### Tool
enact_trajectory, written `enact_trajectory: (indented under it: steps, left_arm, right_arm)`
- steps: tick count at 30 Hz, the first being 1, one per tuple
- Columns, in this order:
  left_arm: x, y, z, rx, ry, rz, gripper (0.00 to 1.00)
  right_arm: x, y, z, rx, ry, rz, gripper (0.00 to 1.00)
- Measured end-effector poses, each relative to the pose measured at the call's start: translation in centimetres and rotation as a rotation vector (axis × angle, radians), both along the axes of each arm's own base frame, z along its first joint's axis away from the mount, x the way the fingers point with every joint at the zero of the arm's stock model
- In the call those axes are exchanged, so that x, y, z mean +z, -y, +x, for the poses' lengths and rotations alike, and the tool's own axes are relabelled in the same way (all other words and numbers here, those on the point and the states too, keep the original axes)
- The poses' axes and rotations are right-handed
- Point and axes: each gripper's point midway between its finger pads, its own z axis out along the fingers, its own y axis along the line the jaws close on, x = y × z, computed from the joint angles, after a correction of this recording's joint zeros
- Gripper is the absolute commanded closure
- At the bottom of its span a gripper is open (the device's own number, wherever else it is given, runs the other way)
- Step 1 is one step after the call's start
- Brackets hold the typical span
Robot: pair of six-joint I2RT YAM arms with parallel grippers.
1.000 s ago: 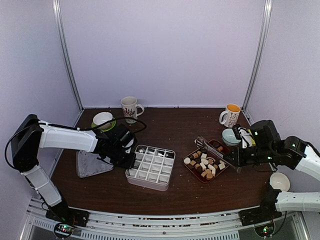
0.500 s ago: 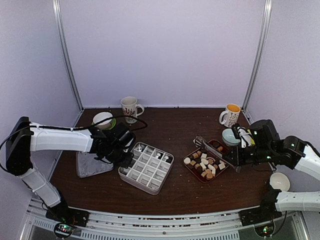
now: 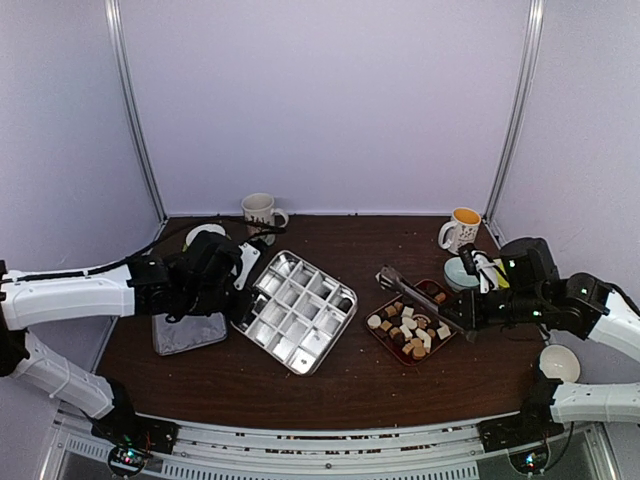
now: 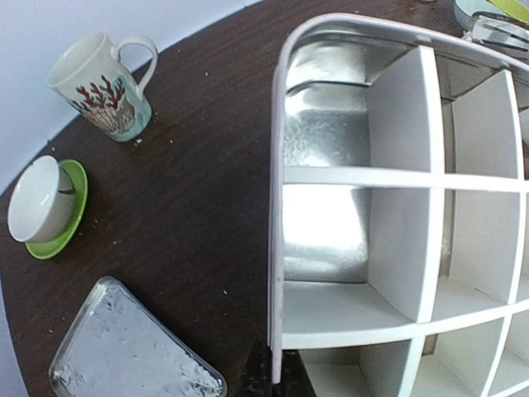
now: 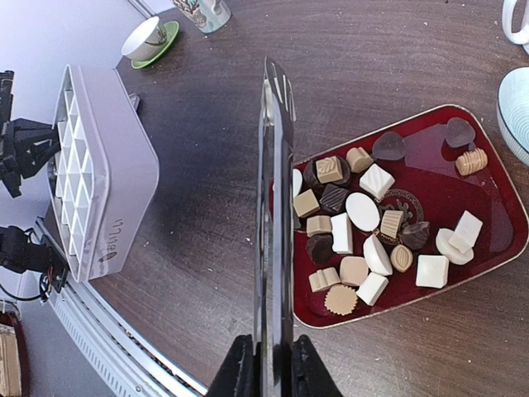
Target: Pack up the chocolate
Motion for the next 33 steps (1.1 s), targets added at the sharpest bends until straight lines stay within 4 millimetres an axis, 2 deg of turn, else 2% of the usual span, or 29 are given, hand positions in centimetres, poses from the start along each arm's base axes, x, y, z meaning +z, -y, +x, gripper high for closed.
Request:
enact_trajectory:
  steps: [8, 13, 17, 20, 24, 27, 33]
  left_arm:
    - [3.4, -0.7, -1.1, -0.07, 0.2, 0.035, 1.0]
    - [3.4, -0.8, -0.6, -0.076, 0.24, 0.086, 1.0]
    - [1.4, -0.2, -0.6, -0.096, 0.193, 0.127, 1.0]
    - [-0.9, 1.3, -0.8, -0.135, 0.107, 0.141, 1.0]
    - [-3.6, 2.9, -1.4, -0.164, -0.004, 0.123, 1.0]
    - [-5.9, 3.7, -1.9, -0.184, -0.13, 0.073, 1.0]
    - [-9.2, 3.6, 0.2, -0.109, -0.354, -0.037, 1.0]
  right_arm:
    - [0.1, 0.0, -0.1, 0.013, 0.016, -0.003, 0.85]
    - [0.4, 0.0, -0.2, 0.025, 0.031, 0.001, 0.85]
    - [1.3, -0.2, -0.5, 0.051, 0.06, 0.03, 0.85]
    - [1.9, -0.4, -0.8, 0.066, 0.078, 0.058, 0.85]
    - [2.0, -0.6, -1.3, 0.088, 0.081, 0.082, 0.84]
    - [2.1, -1.6, -2.0, 0.142, 0.074, 0.133, 0.85]
    - [1.8, -4.3, -3.0, 0.258, 0.02, 0.242, 0.86]
